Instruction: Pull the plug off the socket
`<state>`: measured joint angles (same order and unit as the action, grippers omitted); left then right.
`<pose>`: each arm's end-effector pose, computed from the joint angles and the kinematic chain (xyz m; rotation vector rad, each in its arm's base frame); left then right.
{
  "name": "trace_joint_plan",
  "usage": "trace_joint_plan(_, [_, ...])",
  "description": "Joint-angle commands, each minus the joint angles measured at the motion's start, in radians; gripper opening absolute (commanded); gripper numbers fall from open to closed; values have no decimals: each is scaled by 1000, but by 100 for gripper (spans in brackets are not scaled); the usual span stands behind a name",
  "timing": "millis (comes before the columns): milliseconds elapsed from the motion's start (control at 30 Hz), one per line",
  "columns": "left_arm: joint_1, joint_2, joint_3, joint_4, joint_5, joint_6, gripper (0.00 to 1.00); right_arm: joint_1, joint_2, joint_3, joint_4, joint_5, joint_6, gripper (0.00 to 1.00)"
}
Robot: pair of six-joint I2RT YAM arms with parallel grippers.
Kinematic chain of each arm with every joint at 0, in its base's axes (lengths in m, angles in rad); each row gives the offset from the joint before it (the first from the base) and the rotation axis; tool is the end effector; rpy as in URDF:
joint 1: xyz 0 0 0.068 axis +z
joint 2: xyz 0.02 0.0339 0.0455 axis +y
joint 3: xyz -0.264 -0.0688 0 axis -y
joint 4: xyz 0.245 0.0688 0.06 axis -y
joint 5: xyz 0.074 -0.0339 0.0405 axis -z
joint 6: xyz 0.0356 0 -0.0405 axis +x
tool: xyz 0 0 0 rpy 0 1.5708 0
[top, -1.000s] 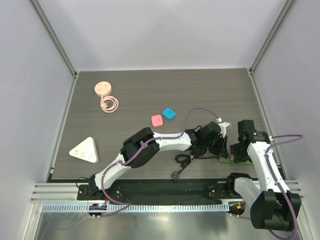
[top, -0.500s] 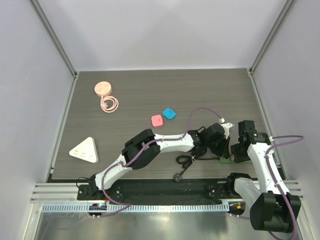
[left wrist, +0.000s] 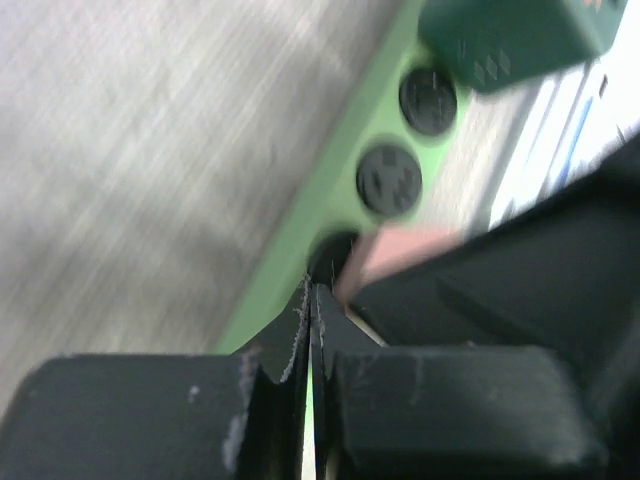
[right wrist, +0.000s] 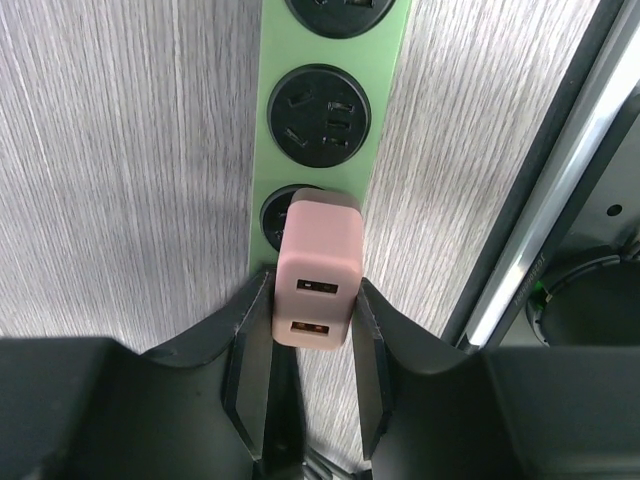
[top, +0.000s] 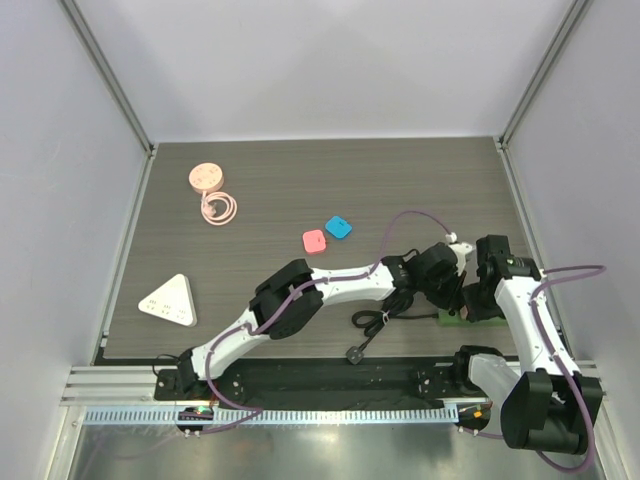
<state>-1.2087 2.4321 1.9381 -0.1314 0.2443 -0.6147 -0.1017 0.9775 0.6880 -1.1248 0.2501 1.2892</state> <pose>0.1876 -0.5197 0.1586 0.8755 2.3280 -1.1901 0.1396 -0.0231 0.2128 1.8591 2.1836 -0.1730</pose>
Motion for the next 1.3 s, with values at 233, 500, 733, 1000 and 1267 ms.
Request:
trace_joint_plan(233, [18, 202, 47, -209, -83, 53, 0, 5, -59, 117, 8, -75, 4, 1])
trace_joint_plan(500, [46, 46, -178, 30, -2, 53, 0, 3, -74, 22, 23, -55, -37, 1])
trace_joint_plan(733, [106, -220, -280, 121, -5, 116, 41, 2, -138, -56, 51, -29, -67, 1])
trace_joint_plan(1000, [101, -349, -560, 502, 153, -26, 26, 2, -140, -48, 45, -12, -63, 1])
trace_joint_plan(1267, [92, -329, -633, 679, 256, 27, 10, 2, -129, 5, 3, 18, -87, 1])
